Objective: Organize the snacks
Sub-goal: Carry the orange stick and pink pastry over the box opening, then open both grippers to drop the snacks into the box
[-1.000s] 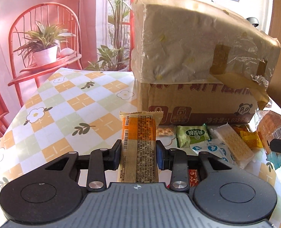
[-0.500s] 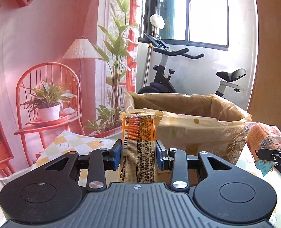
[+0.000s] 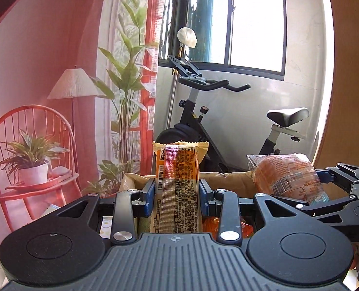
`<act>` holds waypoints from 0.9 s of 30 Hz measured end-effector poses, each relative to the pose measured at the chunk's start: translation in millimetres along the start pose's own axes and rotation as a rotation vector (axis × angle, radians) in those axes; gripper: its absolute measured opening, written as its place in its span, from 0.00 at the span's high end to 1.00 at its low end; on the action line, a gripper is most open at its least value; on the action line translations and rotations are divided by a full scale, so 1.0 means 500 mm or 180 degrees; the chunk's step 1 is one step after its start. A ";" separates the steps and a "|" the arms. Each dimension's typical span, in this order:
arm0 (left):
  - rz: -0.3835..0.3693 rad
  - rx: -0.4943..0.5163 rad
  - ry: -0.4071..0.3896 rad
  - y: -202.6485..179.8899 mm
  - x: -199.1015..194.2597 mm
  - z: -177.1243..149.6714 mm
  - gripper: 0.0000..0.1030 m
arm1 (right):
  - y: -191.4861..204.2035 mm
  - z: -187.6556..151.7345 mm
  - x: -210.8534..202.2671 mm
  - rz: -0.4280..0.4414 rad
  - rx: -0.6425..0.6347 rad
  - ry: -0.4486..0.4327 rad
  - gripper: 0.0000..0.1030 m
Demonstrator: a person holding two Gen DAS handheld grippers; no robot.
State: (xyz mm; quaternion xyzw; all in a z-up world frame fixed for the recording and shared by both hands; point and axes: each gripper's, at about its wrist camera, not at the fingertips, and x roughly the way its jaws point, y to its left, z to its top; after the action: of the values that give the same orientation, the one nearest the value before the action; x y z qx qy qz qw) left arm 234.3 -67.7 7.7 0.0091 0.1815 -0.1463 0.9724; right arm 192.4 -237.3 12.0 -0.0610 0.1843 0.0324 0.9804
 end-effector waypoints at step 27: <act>0.0071 0.0100 0.0282 0.016 0.055 -0.018 0.40 | -0.045 -0.038 0.043 -0.0155 0.0346 0.0441 0.13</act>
State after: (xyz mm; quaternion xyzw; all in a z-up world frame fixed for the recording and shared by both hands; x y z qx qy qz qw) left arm 257.9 -67.4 -10.5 0.0328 0.2220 -0.1378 0.9647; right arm 207.6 -261.0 -11.0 -0.0143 0.2516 -0.0058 0.9677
